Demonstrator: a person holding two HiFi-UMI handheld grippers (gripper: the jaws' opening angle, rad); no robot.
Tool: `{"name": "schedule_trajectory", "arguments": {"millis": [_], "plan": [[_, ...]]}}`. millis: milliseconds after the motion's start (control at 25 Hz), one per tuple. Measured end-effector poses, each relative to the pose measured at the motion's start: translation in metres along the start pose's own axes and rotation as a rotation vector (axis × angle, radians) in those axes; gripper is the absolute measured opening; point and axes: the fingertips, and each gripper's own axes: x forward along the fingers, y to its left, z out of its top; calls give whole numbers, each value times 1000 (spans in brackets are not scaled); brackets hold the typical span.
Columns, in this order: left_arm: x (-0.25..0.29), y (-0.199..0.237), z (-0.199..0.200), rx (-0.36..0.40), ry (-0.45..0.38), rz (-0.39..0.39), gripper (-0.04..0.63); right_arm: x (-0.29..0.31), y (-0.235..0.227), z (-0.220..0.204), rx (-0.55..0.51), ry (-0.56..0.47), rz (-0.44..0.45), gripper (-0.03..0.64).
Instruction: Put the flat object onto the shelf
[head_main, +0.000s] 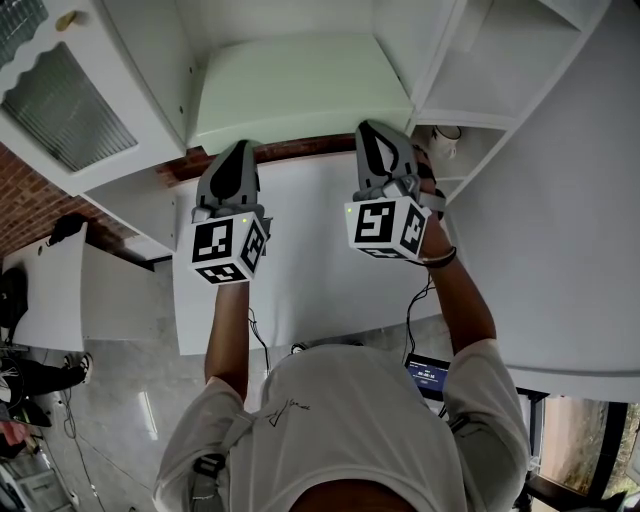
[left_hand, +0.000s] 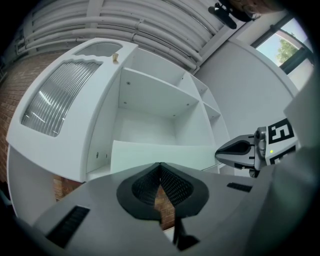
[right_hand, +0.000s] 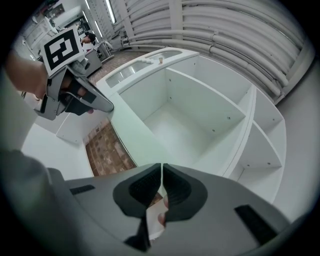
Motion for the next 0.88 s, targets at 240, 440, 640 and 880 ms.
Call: {"name": "schedule_trajectory", "arguments": {"millis": [240, 440, 640, 880], "plan": [[8, 7, -4, -41, 5, -2, 14, 10, 2, -2, 21, 11, 12, 37], [15, 11, -6, -55, 17, 1, 13, 17, 2, -3, 39, 22, 21, 37], [23, 13, -11, -60, 33, 0, 13, 24, 2, -4, 59, 29, 22, 37], [30, 17, -15, -70, 47, 12, 13, 34, 3, -9, 111, 52, 40, 35]]}}
